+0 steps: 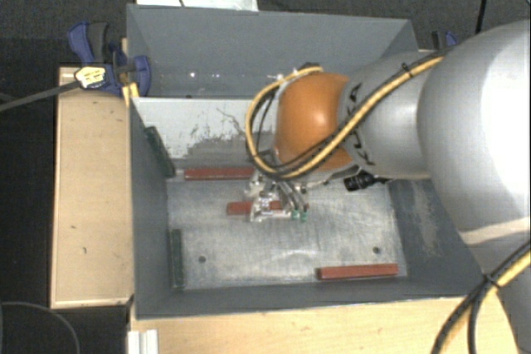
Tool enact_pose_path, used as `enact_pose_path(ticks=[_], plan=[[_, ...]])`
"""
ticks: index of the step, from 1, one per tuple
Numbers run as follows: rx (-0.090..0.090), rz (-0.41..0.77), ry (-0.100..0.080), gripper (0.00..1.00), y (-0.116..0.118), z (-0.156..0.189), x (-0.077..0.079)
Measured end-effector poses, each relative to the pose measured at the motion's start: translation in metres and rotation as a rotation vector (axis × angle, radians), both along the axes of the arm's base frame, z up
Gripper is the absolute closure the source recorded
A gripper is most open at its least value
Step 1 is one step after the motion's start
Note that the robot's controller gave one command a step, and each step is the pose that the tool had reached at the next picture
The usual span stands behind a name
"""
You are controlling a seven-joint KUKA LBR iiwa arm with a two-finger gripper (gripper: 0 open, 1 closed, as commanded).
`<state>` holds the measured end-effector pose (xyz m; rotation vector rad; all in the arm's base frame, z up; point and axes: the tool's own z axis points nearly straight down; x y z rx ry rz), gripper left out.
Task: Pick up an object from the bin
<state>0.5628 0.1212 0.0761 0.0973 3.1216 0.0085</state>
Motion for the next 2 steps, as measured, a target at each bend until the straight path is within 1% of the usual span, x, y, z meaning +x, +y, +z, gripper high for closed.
enact_pose_path(ticks=[1, 2], plan=[[0.000, -0.002, 0.000, 1.00, 0.000, 0.000, 0.000], [-0.004, -0.062, 0.019, 1.00, 0.003, 0.205, -0.002]])
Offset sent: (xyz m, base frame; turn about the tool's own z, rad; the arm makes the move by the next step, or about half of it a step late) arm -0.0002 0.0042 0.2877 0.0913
